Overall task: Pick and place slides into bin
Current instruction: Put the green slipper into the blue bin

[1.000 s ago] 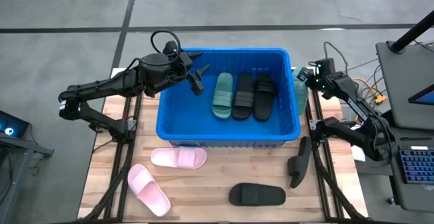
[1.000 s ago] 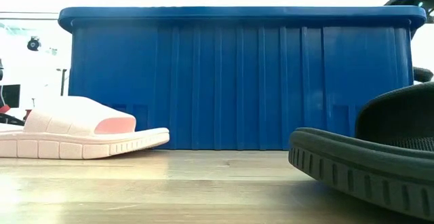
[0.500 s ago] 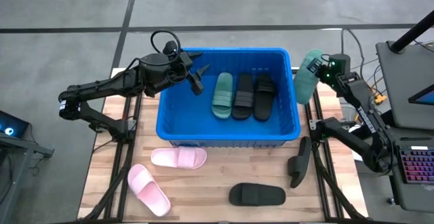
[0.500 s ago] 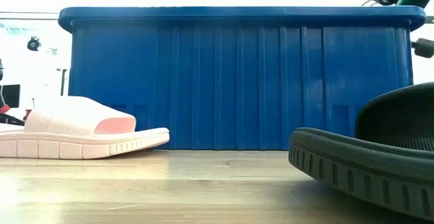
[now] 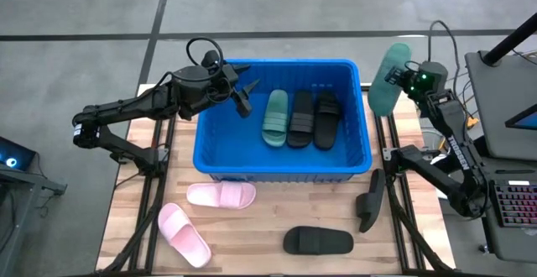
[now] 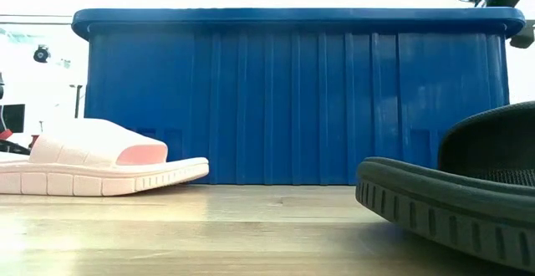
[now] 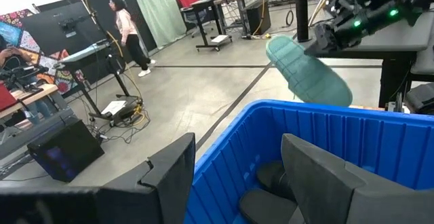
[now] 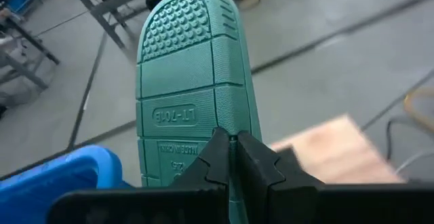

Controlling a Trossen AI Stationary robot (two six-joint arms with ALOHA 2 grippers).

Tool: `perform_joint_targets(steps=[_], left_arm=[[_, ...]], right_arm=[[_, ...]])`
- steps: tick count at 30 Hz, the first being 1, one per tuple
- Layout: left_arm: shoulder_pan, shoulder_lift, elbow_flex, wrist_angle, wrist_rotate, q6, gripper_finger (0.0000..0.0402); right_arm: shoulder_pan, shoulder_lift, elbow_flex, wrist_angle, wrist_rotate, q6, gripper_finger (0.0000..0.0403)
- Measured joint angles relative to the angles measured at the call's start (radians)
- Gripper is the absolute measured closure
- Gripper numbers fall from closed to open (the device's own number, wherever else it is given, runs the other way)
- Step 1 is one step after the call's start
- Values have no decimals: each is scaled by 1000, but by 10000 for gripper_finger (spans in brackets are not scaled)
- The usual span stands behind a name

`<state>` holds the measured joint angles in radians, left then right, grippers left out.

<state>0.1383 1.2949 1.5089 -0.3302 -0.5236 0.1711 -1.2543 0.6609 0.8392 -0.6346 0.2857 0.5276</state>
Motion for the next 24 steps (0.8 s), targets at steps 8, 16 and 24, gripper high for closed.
perform_joint_targets(steps=[8,16,24], left_arm=[[0,-1,0,10,2,-1,197],[0,-2,0,11,32,-2,197],[0,-7,0,7,41,-3,197]], right_arm=[[80,-3,134,99,64,-167,395],[219,50,226,321,-39,-243,395],[380,111,269,412,-7,-267,395]])
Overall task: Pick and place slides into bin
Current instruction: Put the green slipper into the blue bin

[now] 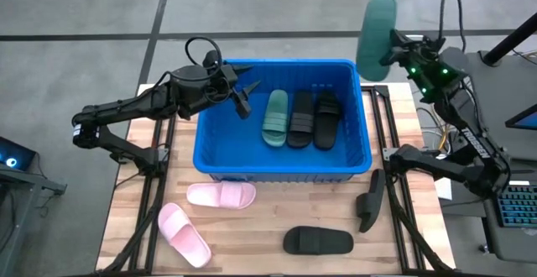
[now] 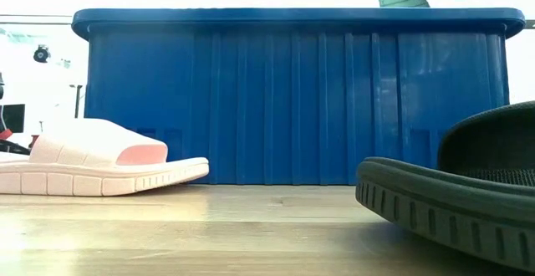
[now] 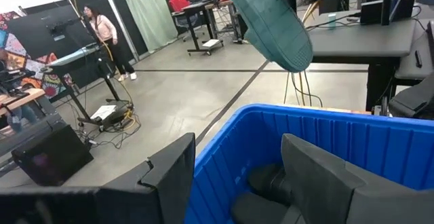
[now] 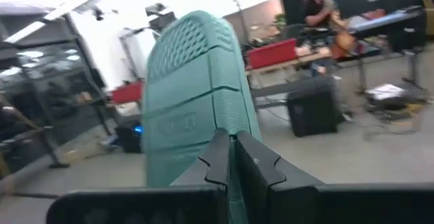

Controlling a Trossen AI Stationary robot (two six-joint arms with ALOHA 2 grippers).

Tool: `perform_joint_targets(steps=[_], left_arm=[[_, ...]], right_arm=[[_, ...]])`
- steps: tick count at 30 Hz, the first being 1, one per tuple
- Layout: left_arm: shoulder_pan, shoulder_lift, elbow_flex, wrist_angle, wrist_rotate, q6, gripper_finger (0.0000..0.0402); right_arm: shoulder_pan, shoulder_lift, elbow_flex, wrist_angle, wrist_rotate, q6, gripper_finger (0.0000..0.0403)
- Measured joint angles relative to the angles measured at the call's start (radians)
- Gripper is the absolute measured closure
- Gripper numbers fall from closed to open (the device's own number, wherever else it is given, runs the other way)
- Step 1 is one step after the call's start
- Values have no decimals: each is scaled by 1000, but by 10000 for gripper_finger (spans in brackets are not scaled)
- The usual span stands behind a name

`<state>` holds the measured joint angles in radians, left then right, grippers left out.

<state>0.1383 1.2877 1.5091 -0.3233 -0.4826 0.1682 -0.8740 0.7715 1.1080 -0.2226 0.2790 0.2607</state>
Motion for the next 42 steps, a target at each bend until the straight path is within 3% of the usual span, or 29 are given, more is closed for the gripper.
perform_joint_targets(steps=[9,15,20,23,28,32,37,42], left_arm=[[0,-29,3,0,2,2,197],[0,-32,3,0,3,2,197],[0,-32,3,2,5,2,197],[0,-32,15,7,69,-5,197],[0,-31,56,10,174,-43,197],[14,-32,57,36,286,-131,197],[32,-43,54,35,305,-213,197],[33,-81,52,25,328,-214,197]], right_arm=[[219,-5,-2,30,-10,15,395],[456,28,39,65,141,-77,395],[647,140,114,159,260,-265,395],[717,235,175,162,316,-371,395],[737,384,271,159,300,-450,395],[736,471,334,257,243,-488,396],[737,563,431,286,203,-524,396],[736,586,474,196,198,-493,395]])
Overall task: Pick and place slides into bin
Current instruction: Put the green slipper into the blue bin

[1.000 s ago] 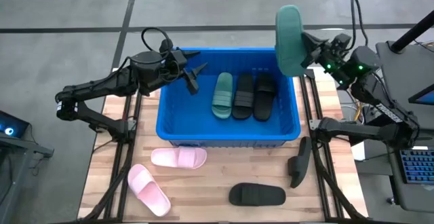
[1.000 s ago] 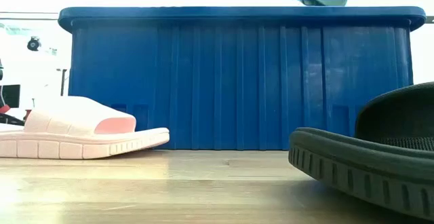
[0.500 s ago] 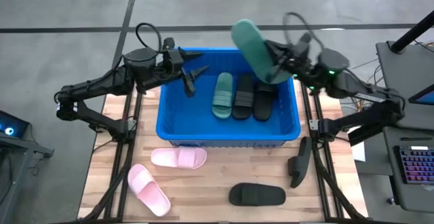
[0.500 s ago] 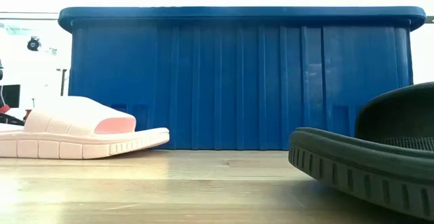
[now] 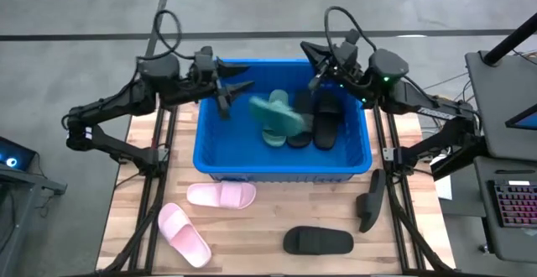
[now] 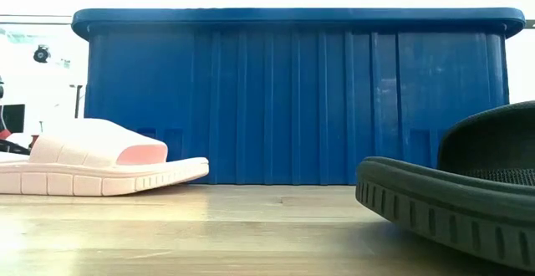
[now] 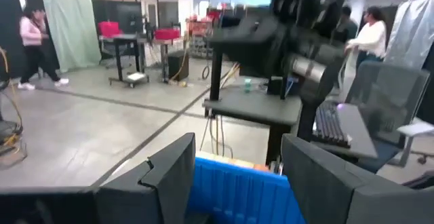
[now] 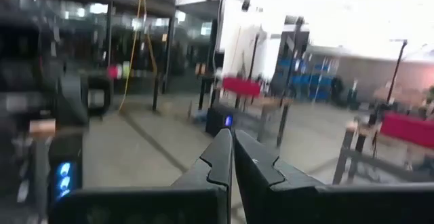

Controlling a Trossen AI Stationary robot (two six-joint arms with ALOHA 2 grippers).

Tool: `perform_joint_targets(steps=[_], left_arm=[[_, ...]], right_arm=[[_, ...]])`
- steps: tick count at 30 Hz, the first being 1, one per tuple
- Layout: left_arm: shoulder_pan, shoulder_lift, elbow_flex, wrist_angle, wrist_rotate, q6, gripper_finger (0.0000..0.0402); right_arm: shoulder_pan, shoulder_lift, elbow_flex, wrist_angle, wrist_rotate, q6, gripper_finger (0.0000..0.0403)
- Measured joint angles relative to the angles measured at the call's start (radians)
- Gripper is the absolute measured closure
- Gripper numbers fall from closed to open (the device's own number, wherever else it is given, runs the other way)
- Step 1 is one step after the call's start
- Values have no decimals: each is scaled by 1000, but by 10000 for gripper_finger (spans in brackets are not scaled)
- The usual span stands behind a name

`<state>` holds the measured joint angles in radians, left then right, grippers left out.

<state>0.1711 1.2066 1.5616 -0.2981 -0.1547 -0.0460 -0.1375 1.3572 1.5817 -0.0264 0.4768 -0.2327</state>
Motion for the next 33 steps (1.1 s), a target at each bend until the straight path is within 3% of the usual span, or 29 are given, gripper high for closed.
perform_joint_targets(steps=[11,16,22,25,30,33], left_arm=[[0,-18,-31,-61,4,-2,197],[0,-10,-31,-88,30,-12,197],[62,14,-29,-474,91,-189,197],[111,66,-32,-603,178,-271,197],[150,196,-31,-575,431,-367,197],[152,300,-31,-593,592,-346,197]], right_arm=[[0,-4,2,-270,-16,163,395],[0,3,2,-294,-108,160,394],[0,-41,0,-335,-84,184,394],[0,-61,1,-332,-75,189,394],[0,-59,1,-337,-76,189,394],[0,-53,1,-340,-76,191,394]])
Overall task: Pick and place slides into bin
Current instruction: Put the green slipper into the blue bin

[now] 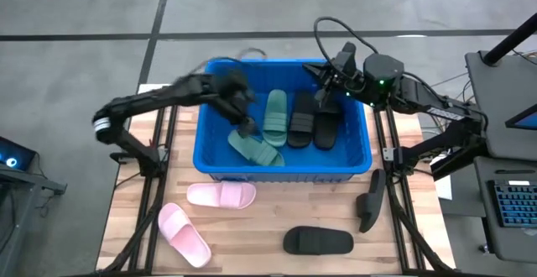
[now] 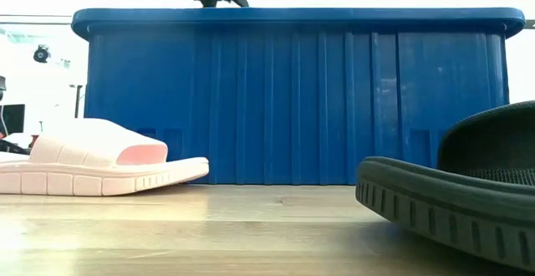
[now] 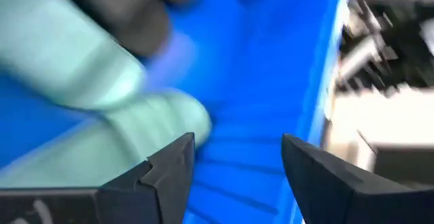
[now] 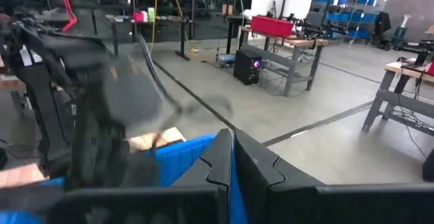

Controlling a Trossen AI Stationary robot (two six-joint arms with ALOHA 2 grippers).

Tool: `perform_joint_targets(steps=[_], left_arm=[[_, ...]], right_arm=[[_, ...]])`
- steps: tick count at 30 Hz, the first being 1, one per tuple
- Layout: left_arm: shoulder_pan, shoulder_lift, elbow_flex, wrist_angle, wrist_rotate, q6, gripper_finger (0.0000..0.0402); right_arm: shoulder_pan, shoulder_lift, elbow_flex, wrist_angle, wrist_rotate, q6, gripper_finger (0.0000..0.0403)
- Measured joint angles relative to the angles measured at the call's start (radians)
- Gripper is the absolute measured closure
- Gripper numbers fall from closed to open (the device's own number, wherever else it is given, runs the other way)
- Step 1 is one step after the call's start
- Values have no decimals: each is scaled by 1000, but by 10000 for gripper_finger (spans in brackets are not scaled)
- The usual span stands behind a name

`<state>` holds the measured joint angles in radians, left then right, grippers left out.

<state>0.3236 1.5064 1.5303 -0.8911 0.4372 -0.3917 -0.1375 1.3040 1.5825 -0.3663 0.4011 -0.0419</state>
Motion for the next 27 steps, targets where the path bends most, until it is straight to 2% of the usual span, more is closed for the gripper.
perform_joint_targets(steps=[3,8,13,19,27], left_arm=[[-2,72,3,-72,111,71,197],[0,118,0,-215,78,178,197],[5,116,0,-101,-42,159,197],[26,151,-40,-25,-50,82,197],[25,228,-74,82,-53,-44,197]], right_arm=[[0,2,0,-25,1,14,394],[0,-2,0,-92,3,40,394],[0,3,-1,-146,6,42,394],[0,8,-3,-171,69,42,394],[0,8,-3,-177,72,49,394]])
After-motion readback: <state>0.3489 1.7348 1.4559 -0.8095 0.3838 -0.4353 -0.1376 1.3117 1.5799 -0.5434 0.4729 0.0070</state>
